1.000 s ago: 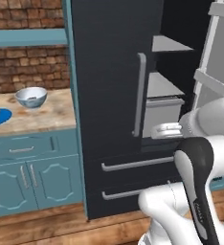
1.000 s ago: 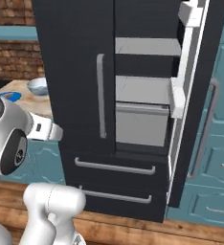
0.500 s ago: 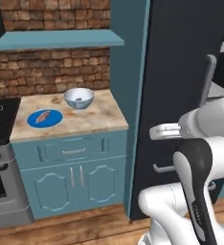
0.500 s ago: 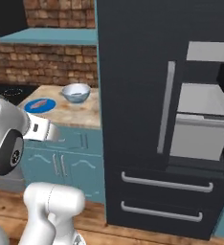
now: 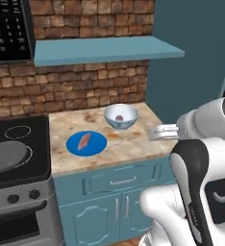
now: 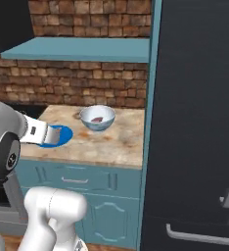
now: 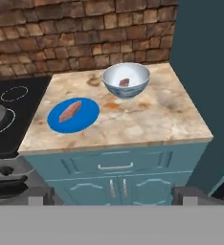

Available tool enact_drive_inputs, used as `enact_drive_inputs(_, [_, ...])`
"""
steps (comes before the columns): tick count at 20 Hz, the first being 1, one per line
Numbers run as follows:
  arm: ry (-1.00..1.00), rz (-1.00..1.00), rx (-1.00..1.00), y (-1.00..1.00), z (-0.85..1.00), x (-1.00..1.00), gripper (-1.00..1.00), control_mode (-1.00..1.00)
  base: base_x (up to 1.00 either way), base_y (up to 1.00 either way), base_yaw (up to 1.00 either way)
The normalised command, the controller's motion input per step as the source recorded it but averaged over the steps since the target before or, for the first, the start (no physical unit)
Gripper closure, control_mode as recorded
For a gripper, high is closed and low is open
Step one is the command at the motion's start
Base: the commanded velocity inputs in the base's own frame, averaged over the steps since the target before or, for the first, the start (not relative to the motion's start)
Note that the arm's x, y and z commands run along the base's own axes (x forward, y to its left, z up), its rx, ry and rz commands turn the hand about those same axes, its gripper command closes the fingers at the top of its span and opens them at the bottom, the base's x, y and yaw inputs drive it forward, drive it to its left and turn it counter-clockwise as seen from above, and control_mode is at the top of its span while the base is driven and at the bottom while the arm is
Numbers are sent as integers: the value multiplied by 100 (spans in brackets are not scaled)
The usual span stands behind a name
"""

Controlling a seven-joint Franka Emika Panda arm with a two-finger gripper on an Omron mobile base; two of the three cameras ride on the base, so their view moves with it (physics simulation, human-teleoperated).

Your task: Place one of the steaks on the plate and the other in the bowl. Then place the bowl in the fridge.

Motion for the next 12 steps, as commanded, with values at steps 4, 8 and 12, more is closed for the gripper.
enact_drive_inputs(4, [0,0,0,0,0,0,-100,100,97,10,-31])
enact_drive_inputs(8, [0,0,0,0,0,0,-100,100,100,35,-17])
enact_drive_inputs(12, [0,0,0,0,0,0,-100,100,100,3,-16])
